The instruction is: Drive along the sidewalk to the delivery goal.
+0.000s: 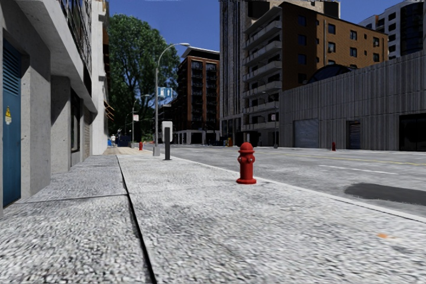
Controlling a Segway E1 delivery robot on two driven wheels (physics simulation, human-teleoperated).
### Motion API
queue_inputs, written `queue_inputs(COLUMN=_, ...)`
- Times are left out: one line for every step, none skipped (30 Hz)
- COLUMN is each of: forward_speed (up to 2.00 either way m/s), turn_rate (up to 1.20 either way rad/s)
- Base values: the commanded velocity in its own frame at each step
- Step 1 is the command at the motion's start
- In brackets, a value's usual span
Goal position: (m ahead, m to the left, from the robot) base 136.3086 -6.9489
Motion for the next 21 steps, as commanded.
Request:
queue_inputs(forward_speed=2.0, turn_rate=0.48)
queue_inputs(forward_speed=2.0, turn_rate=0.48)
queue_inputs(forward_speed=2.0, turn_rate=0.48)
queue_inputs(forward_speed=2.0, turn_rate=0.48)
queue_inputs(forward_speed=2.0, turn_rate=0.48)
queue_inputs(forward_speed=2.0, turn_rate=0.48)
queue_inputs(forward_speed=2.0, turn_rate=0.48)
queue_inputs(forward_speed=2.0, turn_rate=0.48)
queue_inputs(forward_speed=2.0, turn_rate=0.48)
queue_inputs(forward_speed=2.0, turn_rate=0.48)
queue_inputs(forward_speed=2.0, turn_rate=0.48)
queue_inputs(forward_speed=2.0, turn_rate=0.48)
queue_inputs(forward_speed=2.0, turn_rate=0.48)
queue_inputs(forward_speed=2.0, turn_rate=0.48)
queue_inputs(forward_speed=2.0, turn_rate=0.48)
queue_inputs(forward_speed=2.0, turn_rate=0.48)
queue_inputs(forward_speed=2.0, turn_rate=0.48)
queue_inputs(forward_speed=2.0, turn_rate=0.48)
queue_inputs(forward_speed=2.0, turn_rate=0.48)
queue_inputs(forward_speed=2.0, turn_rate=0.48)
queue_inputs(forward_speed=2.0, turn_rate=0.48)
